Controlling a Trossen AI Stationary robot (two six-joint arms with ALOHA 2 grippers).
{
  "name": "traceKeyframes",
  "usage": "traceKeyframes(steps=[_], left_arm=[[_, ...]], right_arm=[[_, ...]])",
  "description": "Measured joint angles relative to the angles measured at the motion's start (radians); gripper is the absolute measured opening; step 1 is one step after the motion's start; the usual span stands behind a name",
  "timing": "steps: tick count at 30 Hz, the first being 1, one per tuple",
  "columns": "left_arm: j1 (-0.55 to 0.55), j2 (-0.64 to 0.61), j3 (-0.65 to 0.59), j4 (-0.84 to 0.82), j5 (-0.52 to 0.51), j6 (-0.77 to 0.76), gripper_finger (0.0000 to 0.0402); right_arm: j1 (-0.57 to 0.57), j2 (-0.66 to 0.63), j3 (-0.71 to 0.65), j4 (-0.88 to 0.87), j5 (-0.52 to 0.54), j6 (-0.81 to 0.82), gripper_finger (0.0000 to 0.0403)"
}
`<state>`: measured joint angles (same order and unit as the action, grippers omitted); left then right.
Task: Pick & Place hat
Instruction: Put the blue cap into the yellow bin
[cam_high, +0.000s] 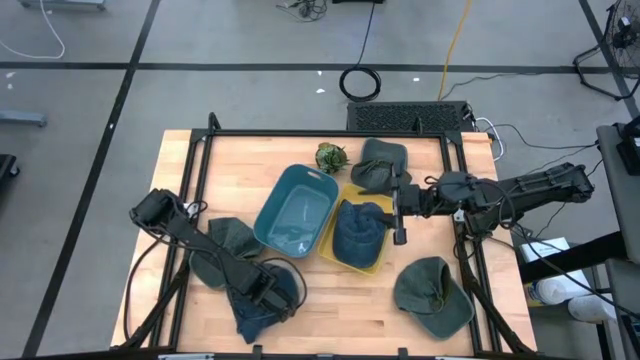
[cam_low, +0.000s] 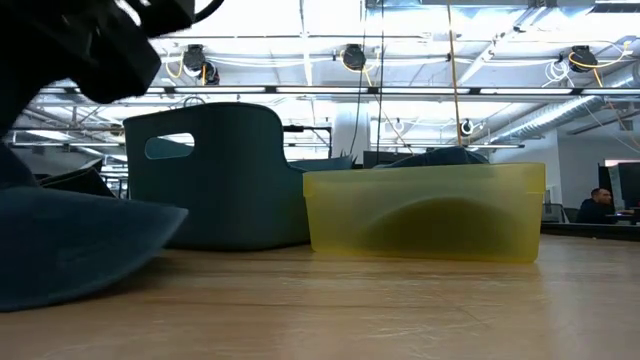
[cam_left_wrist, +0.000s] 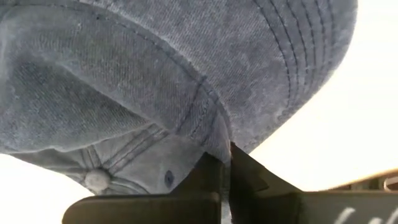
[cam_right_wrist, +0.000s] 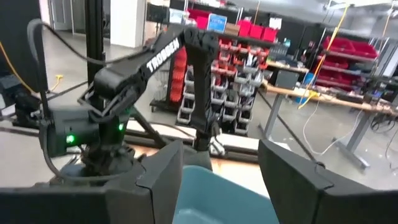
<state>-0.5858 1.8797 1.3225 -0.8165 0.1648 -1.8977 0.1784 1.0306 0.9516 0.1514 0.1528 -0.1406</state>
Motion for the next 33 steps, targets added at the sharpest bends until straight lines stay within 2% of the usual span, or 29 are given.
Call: traceKeyframes(steps=[2, 6, 11, 16, 22, 26, 30, 33], left_arm=[[-0.001, 0.0, 0.019, -0.008, 0.002, 0.046, 0.0002], [0.001, 0.0, 0.079, -0.058, 0.022, 0.149, 0.0001], [0.001, 0.0, 0.174, -0.198, 0.028, 0.299, 0.0001], [0.001, 0.0, 0.271, -0.33, 0.042, 0.456, 0.0001], [0.002, 0.0, 0.379, -0.482, 0.065, 0.594, 0.0001], [0.002, 0.0, 0.45, -0.621, 0.059, 0.689, 0.0], [0.002, 0.0, 0.505, -0.753, 0.013, 0.788, 0.0], [0.009, -0.002, 0.517, -0.756, -0.012, 0.88, 0.0]], right_arm=[[0.0, 0.0, 0.0, -0.015, -0.005, 0.006, 0.0196], [0.0, 0.0, 0.0, -0.022, -0.088, 0.014, 0.0205], [0.0, 0.0, 0.0, -0.023, -0.158, 0.079, 0.0249], [0.0, 0.0, 0.0, -0.04, -0.158, 0.141, 0.0283], [0.0, 0.0, 0.004, -0.071, -0.2, 0.19, 0.0282], [0.0, 0.0, 0.061, -0.176, -0.206, 0.187, 0.0278], [0.0, 0.0, 0.129, -0.285, -0.165, 0.158, 0.0277], [0.0, 0.0, 0.177, -0.335, -0.119, 0.157, 0.0277]])
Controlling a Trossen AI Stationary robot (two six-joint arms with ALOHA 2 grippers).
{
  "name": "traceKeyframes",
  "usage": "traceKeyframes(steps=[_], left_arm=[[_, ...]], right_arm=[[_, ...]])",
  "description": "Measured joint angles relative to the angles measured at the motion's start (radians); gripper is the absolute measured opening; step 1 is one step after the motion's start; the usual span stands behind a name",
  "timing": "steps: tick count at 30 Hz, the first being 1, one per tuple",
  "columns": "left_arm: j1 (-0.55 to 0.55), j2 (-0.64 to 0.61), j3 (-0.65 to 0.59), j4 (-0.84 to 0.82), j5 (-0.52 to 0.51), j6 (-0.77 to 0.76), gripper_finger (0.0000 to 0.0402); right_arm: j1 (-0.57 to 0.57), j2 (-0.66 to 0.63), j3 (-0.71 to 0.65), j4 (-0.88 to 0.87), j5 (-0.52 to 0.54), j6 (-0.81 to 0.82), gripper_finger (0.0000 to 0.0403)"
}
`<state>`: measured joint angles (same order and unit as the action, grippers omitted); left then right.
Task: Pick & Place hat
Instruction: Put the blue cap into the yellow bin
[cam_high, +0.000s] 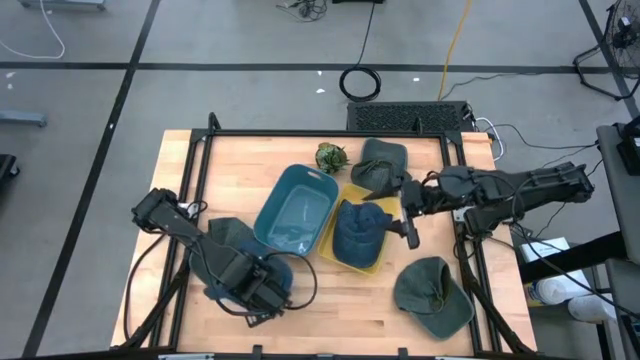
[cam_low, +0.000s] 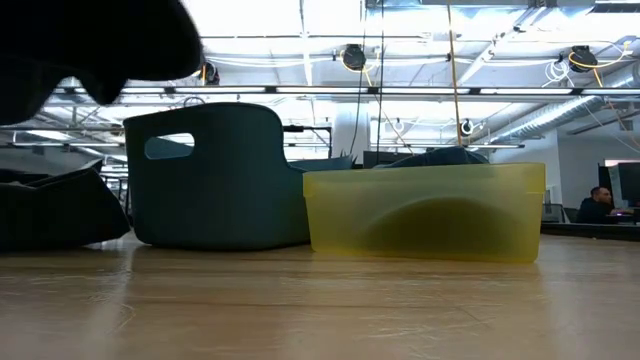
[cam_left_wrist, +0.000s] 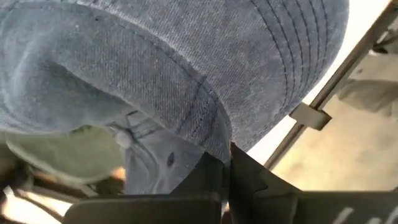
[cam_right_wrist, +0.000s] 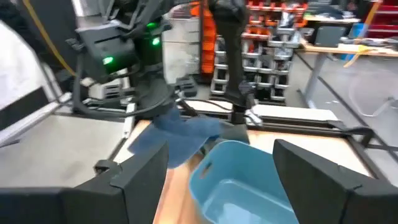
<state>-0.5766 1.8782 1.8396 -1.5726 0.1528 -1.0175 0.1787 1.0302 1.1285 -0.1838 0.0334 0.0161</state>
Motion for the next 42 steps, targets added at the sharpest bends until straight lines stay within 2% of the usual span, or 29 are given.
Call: traceKeyframes(steps=[6, 10, 23, 28, 33, 38, 42], left_arm=[[0.019, -0.009, 0.002, 0.0, -0.057, 0.199, 0.0], [0.047, -0.009, 0.002, 0.002, -0.096, 0.338, 0.0], [0.21, -0.012, 0.014, 0.0, -0.179, 0.796, 0.0], [0.256, -0.014, 0.11, 0.002, -0.217, 0.977, 0.0], [0.297, -0.015, 0.25, 0.002, -0.166, 1.043, 0.0], [0.296, -0.015, 0.39, 0.003, -0.183, 1.143, 0.0], [0.297, -0.016, 0.443, 0.003, -0.196, 1.25, 0.0]], right_arm=[[0.0, 0.0, 0.063, -0.033, 0.072, 0.021, 0.0277], [0.0, 0.0, 0.091, -0.031, 0.075, 0.028, 0.0277], [0.0, 0.0, 0.096, -0.055, 0.123, 0.129, 0.0277], [0.0, 0.0, 0.096, -0.103, 0.123, 0.137, 0.0276], [0.0, 0.0, 0.096, -0.105, 0.123, 0.136, 0.0276], [0.0, 0.0, 0.096, -0.091, 0.124, 0.133, 0.0276], [0.0, 0.0, 0.1, -0.07, 0.131, 0.157, 0.0276]])
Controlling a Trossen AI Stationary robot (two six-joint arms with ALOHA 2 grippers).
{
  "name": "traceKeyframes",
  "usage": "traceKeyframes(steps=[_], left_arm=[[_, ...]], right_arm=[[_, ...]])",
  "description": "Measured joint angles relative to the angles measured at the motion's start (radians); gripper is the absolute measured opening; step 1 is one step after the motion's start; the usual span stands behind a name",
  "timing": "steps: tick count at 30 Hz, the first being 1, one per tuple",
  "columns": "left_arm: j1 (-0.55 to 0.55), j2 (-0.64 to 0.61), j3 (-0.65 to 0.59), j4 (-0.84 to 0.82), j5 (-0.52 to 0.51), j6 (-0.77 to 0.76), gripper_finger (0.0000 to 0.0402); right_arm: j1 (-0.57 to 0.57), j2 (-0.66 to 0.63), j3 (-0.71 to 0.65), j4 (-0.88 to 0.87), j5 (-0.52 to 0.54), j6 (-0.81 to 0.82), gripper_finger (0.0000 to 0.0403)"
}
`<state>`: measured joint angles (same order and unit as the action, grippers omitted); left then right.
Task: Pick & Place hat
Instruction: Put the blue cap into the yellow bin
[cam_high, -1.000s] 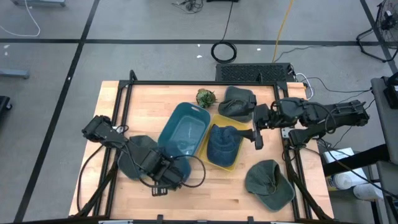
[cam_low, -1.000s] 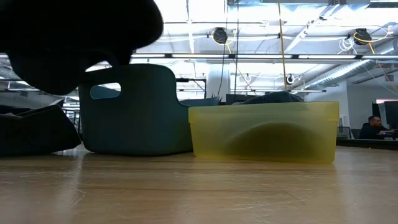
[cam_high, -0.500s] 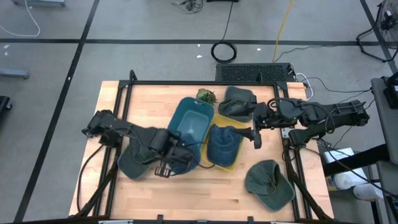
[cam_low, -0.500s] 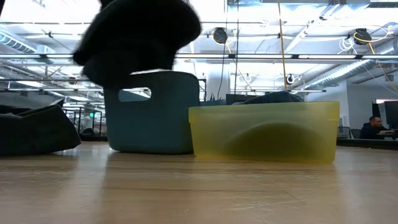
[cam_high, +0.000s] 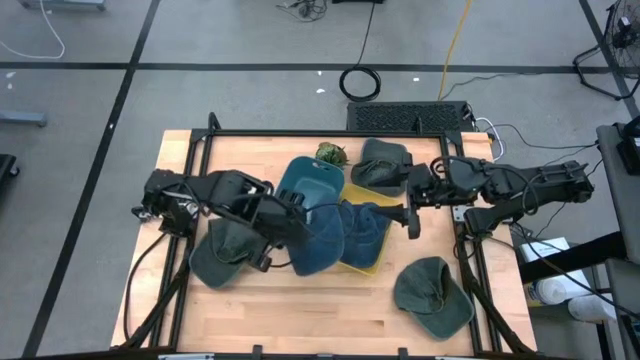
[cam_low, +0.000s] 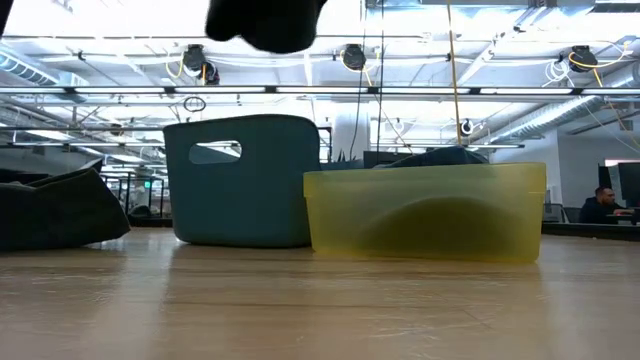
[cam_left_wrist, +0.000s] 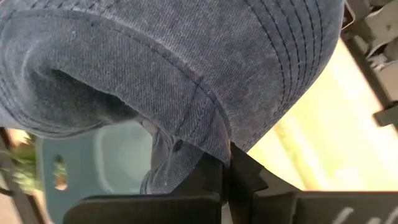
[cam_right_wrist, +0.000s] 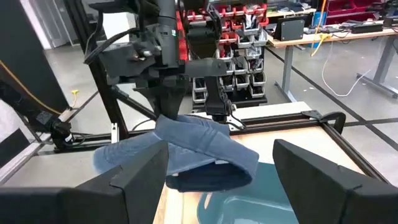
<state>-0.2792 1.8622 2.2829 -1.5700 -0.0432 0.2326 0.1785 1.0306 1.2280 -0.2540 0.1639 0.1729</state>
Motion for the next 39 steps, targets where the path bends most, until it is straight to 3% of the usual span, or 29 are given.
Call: traceKeyframes(steps=[7, 14, 18, 23, 26, 31, 39], left_arm=[[-0.001, 0.0, 0.012, -0.002, -0.013, 0.118, 0.0], [-0.003, 0.0, 0.012, -0.001, -0.221, 0.218, 0.0], [0.007, 0.0, 0.012, -0.001, -0.282, 0.272, 0.0], [0.026, 0.0, 0.012, -0.001, -0.277, 0.341, 0.0], [0.033, 0.0, 0.012, -0.001, -0.273, 0.377, 0.0], [0.038, 0.001, 0.012, -0.001, -0.271, 0.391, 0.0], [0.037, 0.001, 0.012, -0.001, -0.157, 0.391, 0.0001]], right_arm=[[0.0, 0.068, 0.145, -0.092, 0.024, -0.008, 0.0276], [0.0, 0.204, 0.358, -0.268, 0.017, -0.045, 0.0276], [0.004, 0.249, 0.444, -0.312, 0.016, -0.054, 0.0277], [0.014, 0.291, 0.5, -0.395, -0.013, -0.08, 0.0277], [0.013, 0.322, 0.501, -0.395, -0.064, -0.061, 0.0277], [0.022, 0.382, 0.501, -0.371, -0.061, -0.116, 0.0276], [0.018, 0.465, 0.501, -0.329, -0.062, -0.16, 0.0277]])
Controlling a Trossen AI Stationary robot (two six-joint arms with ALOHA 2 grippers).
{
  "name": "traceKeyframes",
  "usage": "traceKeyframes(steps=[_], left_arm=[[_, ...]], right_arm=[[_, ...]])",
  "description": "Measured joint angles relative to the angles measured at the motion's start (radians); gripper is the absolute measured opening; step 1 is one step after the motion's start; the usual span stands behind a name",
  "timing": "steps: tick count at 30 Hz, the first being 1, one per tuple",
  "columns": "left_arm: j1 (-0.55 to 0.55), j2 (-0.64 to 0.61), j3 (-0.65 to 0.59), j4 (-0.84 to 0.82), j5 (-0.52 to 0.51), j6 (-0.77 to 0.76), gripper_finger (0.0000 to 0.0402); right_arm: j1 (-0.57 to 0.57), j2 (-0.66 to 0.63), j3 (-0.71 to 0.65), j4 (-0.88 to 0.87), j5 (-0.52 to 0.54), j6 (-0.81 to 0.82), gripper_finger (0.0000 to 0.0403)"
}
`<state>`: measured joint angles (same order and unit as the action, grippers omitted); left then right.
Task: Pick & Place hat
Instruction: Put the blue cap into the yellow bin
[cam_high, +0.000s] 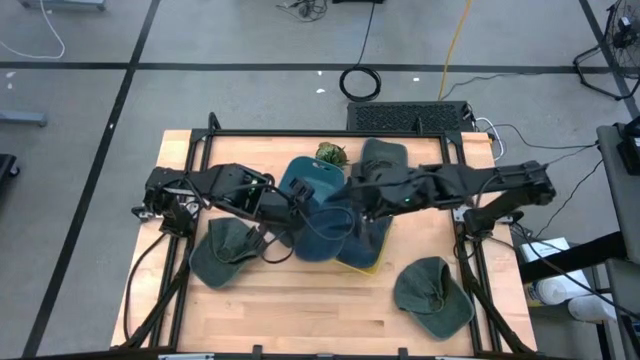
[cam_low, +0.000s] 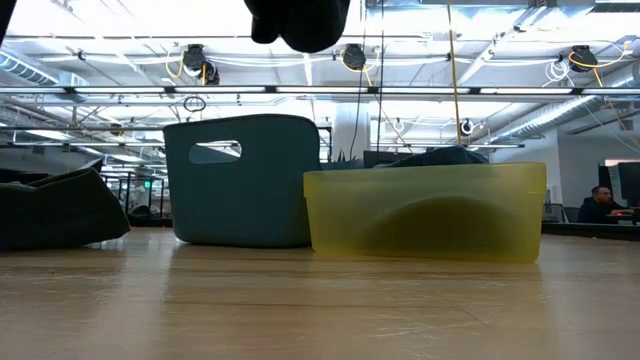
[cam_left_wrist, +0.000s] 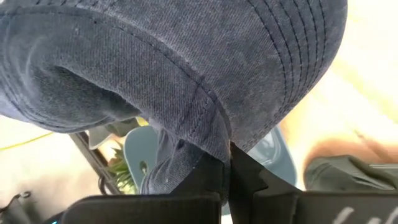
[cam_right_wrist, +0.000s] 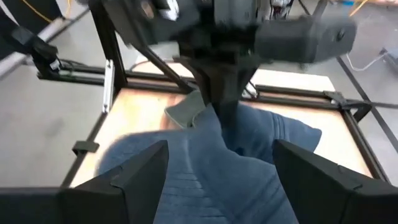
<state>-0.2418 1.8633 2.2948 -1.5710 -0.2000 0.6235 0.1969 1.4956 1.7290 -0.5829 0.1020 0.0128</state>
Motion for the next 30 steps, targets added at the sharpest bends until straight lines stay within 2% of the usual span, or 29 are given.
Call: traceKeyframes(steps=[8, 11, 25, 30], left_arm=[[-0.002, 0.0, 0.0, 0.0, 0.028, 0.0, 0.0001], [-0.002, 0.0, 0.0, 0.0, 0.044, 0.001, 0.0001], [-0.002, 0.001, 0.0, -0.012, 0.046, -0.01, 0.0001], [-0.002, 0.001, -0.001, -0.012, 0.043, -0.02, 0.0001]], right_arm=[[-0.016, 0.026, 0.0, -0.006, -0.004, 0.009, 0.0276], [-0.027, 0.023, 0.0, -0.022, -0.051, 0.034, 0.0264], [-0.033, 0.076, -0.001, -0.061, -0.167, 0.052, 0.0142], [-0.032, 0.079, 0.0, -0.034, -0.168, -0.016, 0.0061]])
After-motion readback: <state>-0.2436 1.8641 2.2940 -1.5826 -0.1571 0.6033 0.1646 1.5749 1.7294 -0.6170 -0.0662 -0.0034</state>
